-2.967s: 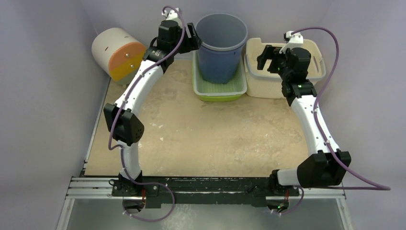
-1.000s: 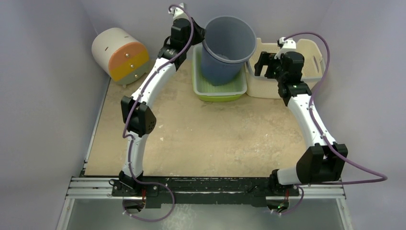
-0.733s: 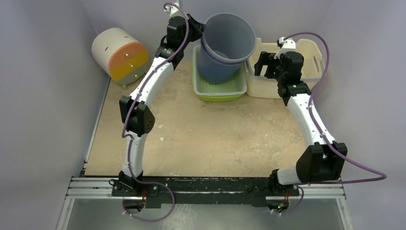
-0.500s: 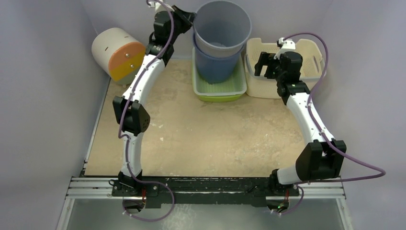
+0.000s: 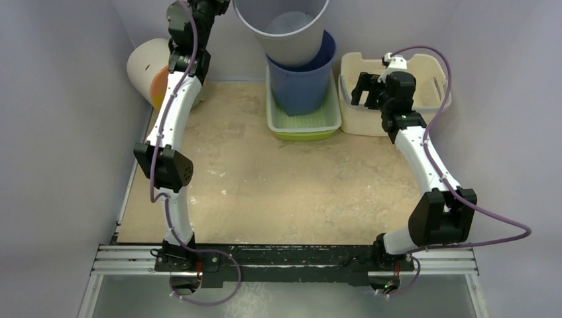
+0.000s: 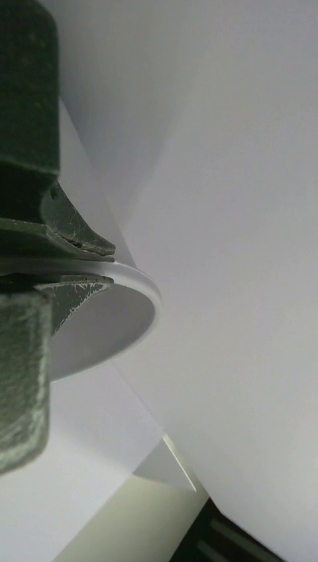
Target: Turn the large container upside down
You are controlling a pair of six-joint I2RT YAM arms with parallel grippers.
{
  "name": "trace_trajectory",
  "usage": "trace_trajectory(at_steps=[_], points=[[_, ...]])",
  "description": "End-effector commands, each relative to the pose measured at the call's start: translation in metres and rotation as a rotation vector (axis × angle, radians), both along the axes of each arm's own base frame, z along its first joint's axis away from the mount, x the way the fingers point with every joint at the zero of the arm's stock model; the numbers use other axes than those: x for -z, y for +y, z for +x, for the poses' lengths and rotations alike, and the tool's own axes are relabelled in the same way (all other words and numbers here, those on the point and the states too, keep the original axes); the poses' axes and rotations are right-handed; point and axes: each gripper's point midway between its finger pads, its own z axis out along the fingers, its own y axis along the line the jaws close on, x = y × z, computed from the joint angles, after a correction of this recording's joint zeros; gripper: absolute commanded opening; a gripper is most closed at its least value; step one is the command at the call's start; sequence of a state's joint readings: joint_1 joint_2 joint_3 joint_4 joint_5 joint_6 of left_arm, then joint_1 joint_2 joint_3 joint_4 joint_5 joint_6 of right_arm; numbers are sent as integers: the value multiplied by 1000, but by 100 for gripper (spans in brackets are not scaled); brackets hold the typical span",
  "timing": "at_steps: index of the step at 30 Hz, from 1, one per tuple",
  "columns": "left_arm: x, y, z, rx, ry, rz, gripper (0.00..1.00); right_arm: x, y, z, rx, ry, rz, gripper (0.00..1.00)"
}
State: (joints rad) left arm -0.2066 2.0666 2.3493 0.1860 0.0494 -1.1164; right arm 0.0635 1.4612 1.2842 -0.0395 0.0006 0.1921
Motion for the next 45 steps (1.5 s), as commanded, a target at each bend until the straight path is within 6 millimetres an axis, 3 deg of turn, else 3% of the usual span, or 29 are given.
trace_trajectory(at_steps=[1, 7, 11, 18, 23, 24, 27, 30, 36, 42, 45], points=[[-131, 27, -104, 21, -350, -119, 0, -23, -2, 3, 19, -71, 7, 97], [-146, 53, -125, -44, -364, -86, 0, -21, -1, -2, 15, -70, 15, 97], [-140, 65, -126, -84, -338, -55, 0, -18, 1, -5, 11, -66, 28, 97], [-82, 59, -92, -84, -178, 10, 0, -16, 3, -5, 3, -62, 41, 97], [-47, 37, -72, 15, -73, 74, 0, -16, 3, -6, 1, -63, 33, 100], [-43, 30, -70, 47, -69, 79, 2, -16, 2, -5, 1, -61, 32, 100], [-20, 14, -52, 71, 9, 120, 27, -16, 3, -3, 0, -60, 31, 100], [3, -1, -39, 48, 95, 193, 32, -18, 2, 1, 4, -60, 34, 100], [75, -31, -8, 52, 286, 271, 55, -24, 4, 7, -6, -62, 27, 100], [155, -50, 18, 72, 434, 356, 53, -33, 5, 9, -18, -71, 23, 100], [188, -41, 27, -4, 519, 412, 51, -37, 7, 11, -24, -73, 23, 100]])
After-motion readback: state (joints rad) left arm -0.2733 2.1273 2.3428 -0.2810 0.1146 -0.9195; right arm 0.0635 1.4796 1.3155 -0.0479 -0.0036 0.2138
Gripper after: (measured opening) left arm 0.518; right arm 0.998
